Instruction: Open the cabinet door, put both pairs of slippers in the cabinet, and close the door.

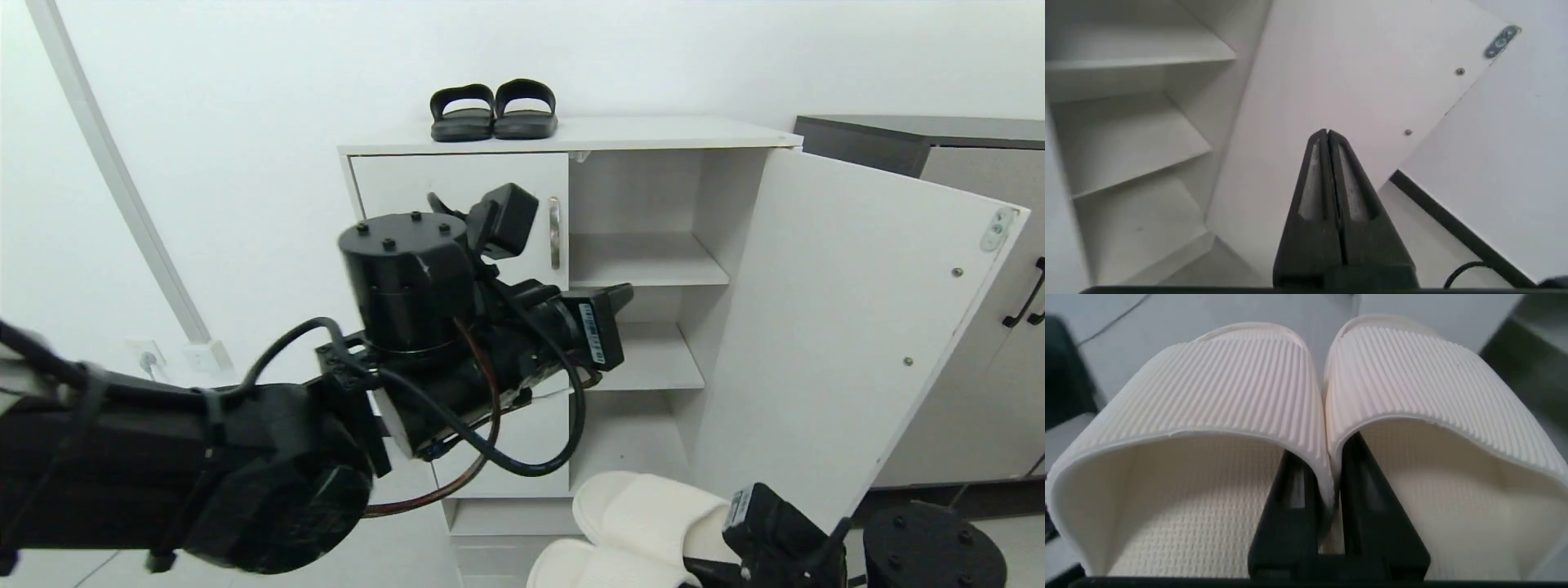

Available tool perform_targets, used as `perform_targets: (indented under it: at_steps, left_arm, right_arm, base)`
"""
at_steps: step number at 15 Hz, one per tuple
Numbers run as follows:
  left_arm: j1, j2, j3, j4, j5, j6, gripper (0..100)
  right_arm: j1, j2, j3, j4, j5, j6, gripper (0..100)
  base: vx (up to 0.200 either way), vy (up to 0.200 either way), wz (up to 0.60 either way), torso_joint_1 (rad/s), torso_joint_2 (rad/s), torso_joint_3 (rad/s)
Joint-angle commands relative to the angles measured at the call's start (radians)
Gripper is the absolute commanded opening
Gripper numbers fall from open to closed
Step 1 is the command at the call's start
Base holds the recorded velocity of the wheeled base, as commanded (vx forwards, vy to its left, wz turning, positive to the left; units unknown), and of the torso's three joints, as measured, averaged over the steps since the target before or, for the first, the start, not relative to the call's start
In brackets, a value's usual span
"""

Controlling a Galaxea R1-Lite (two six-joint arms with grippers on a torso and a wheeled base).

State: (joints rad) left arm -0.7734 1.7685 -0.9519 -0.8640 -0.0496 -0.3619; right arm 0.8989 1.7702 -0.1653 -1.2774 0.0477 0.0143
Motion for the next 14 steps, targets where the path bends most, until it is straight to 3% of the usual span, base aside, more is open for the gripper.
perform_targets:
  at_steps: [1, 2, 3, 4, 7, 9, 12, 14]
  left_arm:
    - [0.071, -0.207, 0.120, 0.074, 0.066, 0.058, 0]
    - [0.114, -0.274, 0.173, 0.092, 0.091, 0.084, 0]
    - [0.167, -0.362, 0.232, 0.120, 0.119, 0.087, 0]
    - [0.240, -0.478, 0.292, 0.183, 0.183, 0.087, 0]
    - [0.332, -0.724, 0.420, 0.341, 0.339, 0.093, 0]
    - [0.479, -0.909, 0.510, 0.454, 0.375, 0.124, 0]
    - [0.582, -1.127, 0.657, 0.523, 0.409, 0.207, 0]
    - [0.661, -1.229, 0.756, 0.523, 0.407, 0.209, 0]
  right_arm:
    - [-0.068, 0.034, -0.083, 0.026, -0.063, 0.023, 0]
    - [-0.097, 0.057, -0.138, 0.052, -0.092, 0.024, 0]
    - [-0.114, 0.091, -0.209, 0.095, -0.147, 0.038, 0]
    - [-0.120, 0.130, -0.292, 0.159, -0.244, 0.073, 0]
    - [-0.124, 0.163, -0.392, 0.250, -0.339, 0.127, 0]
    - [-0.121, 0.164, -0.392, 0.253, -0.344, 0.127, 0]
    - [-0.114, 0.175, -0.384, 0.251, -0.345, 0.127, 0]
    - [-0.100, 0.187, -0.382, 0.251, -0.347, 0.127, 0]
  base:
    - [0.000, 0.000, 0.00, 0.000, 0.00, 0.000]
    - [0.000, 0.000, 0.00, 0.000, 0.00, 0.000]
    - [0.000, 0.000, 0.00, 0.000, 0.00, 0.000]
    - [0.000, 0.000, 0.00, 0.000, 0.00, 0.000]
    - [0.000, 0.000, 0.00, 0.000, 0.00, 0.000]
    - [0.000, 0.000, 0.00, 0.000, 0.00, 0.000]
    - [0.000, 0.000, 0.00, 0.000, 0.00, 0.000]
    - [0.000, 0.000, 0.00, 0.000, 0.00, 0.000]
